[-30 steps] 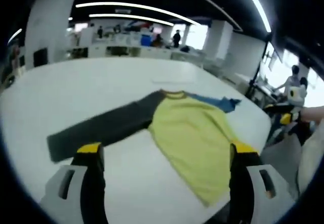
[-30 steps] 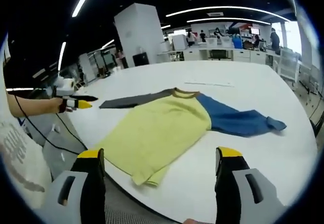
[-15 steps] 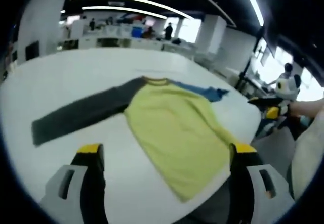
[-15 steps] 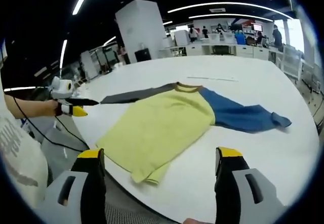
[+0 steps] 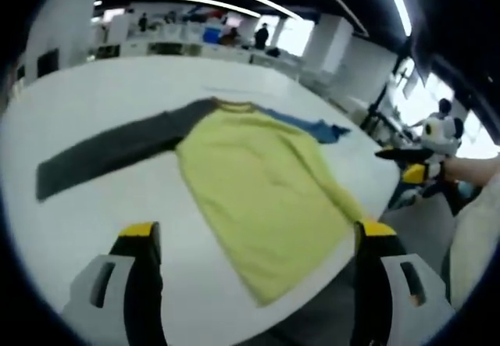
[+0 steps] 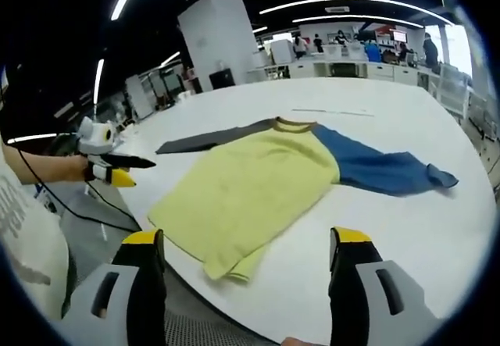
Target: Fold the garment on the visible template until the final outline fits inside the template.
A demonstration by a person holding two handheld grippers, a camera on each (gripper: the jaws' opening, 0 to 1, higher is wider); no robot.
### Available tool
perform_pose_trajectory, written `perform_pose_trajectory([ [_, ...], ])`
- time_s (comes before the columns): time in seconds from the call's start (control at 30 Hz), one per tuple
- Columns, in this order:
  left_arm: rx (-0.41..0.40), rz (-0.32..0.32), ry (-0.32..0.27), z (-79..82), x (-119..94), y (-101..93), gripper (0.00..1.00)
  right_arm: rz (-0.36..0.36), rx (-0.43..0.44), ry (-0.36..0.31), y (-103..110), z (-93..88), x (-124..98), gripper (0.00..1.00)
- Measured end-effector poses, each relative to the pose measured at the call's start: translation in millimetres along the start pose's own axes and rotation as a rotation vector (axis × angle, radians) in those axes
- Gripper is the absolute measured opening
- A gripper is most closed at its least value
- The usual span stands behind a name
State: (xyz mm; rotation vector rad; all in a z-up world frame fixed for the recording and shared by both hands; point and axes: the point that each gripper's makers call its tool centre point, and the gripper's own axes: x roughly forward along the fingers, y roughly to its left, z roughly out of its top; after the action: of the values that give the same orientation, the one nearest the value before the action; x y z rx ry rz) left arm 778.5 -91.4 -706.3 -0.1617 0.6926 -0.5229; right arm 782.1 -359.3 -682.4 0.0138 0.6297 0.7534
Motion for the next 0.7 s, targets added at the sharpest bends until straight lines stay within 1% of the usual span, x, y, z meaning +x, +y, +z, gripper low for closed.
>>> perform_pose_trajectory([
  [0.17,-0.001,-0.003,0.024,-5.4,0.9,-1.6,1.00,0.003,0.009,0.002,1.0,-1.6,5.0,0.85],
  [0.27,-0.020,-0.004,0.042,-13.4,3.8,-0.5,1.00,0.012,0.016,0.009,4.7,-4.5,8.6,0.85],
  [0.5,-0.046,-0.003,0.057,-23.5,6.3,-6.8,1.00,0.033,0.023,0.028,12.8,-13.1,13.4,0.84],
  [0.7,-0.060,-0.005,0.102,-38.3,9.6,-9.9,1.00,0.056,0.028,0.045,21.0,-18.6,16.2,0.83],
])
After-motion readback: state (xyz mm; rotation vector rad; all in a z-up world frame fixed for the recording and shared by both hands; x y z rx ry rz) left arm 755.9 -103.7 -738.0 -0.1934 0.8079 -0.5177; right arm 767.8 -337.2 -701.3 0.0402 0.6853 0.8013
